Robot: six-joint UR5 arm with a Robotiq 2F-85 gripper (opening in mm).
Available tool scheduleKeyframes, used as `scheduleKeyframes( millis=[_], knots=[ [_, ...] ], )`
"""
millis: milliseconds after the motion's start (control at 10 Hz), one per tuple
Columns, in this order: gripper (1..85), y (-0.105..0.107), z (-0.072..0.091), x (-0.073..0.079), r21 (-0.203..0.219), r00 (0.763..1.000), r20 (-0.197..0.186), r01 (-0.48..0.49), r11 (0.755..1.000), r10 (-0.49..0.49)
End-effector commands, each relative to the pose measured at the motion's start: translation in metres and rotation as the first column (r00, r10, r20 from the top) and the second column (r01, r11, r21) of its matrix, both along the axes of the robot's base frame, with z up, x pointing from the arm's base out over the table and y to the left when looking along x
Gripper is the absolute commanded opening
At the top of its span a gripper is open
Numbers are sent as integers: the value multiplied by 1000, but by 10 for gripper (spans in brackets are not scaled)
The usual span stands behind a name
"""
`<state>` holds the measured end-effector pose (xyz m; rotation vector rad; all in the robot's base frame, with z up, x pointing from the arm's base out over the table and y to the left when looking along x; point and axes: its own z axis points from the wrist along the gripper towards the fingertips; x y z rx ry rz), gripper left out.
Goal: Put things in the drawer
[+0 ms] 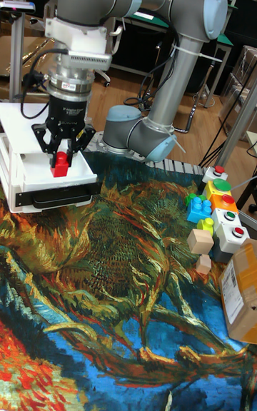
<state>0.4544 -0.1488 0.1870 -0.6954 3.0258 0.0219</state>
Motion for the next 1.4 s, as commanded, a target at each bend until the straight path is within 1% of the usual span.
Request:
scheduleKeyframes(
  millis=[0,200,300,400,500,600,700,900,1000,1100,1200,1300],
  knots=[
    [13,4,-18,0,10,999,-39,16,1000,-16],
    [13,9,-21,2,7,999,-34,32,999,-32],
    [43,10,-20,8,13,999,-10,46,999,-46],
    [63,9,-20,13,10,1000,12,28,1000,-28],
    [97,7,-20,13,4,1000,12,26,1000,-26],
    [87,3,-21,15,-15,1000,15,10,1000,-9],
    [80,2,-26,18,-24,1000,14,0,1000,0],
    [103,1,-29,17,-27,1000,9,3,1000,-3],
    [180,6,-29,17,-9,1000,9,13,1000,-12],
    [220,7,-31,15,-3,1000,11,16,1000,-16],
    [270,11,-33,12,21,1000,10,29,999,-30],
    [333,10,-35,12,26,999,14,31,999,-31]
  ],
)
